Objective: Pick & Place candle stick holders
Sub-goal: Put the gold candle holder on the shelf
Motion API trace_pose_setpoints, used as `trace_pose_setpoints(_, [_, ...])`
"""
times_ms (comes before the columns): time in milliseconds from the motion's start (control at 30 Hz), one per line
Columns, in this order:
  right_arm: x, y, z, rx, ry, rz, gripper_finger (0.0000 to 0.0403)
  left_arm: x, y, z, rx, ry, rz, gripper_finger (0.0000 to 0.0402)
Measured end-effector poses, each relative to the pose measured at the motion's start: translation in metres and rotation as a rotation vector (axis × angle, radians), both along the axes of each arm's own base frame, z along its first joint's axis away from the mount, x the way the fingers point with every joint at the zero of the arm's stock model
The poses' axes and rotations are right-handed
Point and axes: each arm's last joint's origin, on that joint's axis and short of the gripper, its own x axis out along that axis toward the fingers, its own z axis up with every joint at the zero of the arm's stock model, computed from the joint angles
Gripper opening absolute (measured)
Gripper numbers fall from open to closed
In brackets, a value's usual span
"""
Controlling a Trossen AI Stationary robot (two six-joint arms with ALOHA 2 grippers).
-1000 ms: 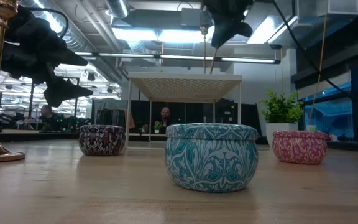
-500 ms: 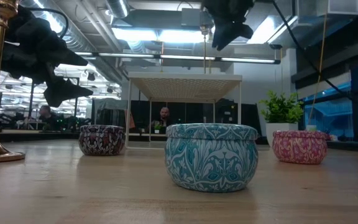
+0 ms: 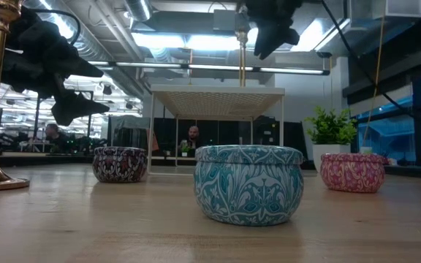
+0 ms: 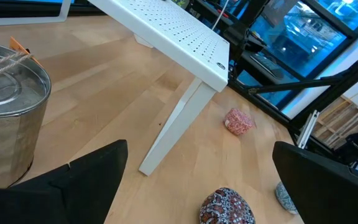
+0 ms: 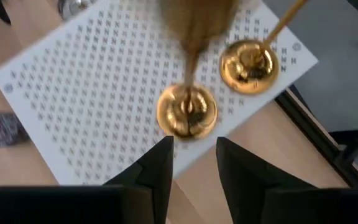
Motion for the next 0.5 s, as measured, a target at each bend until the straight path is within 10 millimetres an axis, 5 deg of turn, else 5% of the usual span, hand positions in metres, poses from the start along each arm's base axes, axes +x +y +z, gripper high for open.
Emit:
trace_pose_setpoints(200, [-0.019, 0.02, 0.011, -0.041, 0.073, -0.02, 0.0128, 0.0, 0.0, 0.0, 0.0, 0.0, 0.0, 0.04])
trace_pose_setpoints(500, [-0.042, 0.086, 0.03, -0.087, 0.076, 0.16, 0.0128, 0.0, 0.0, 0.0, 0.0, 0.001, 0.0, 0.04])
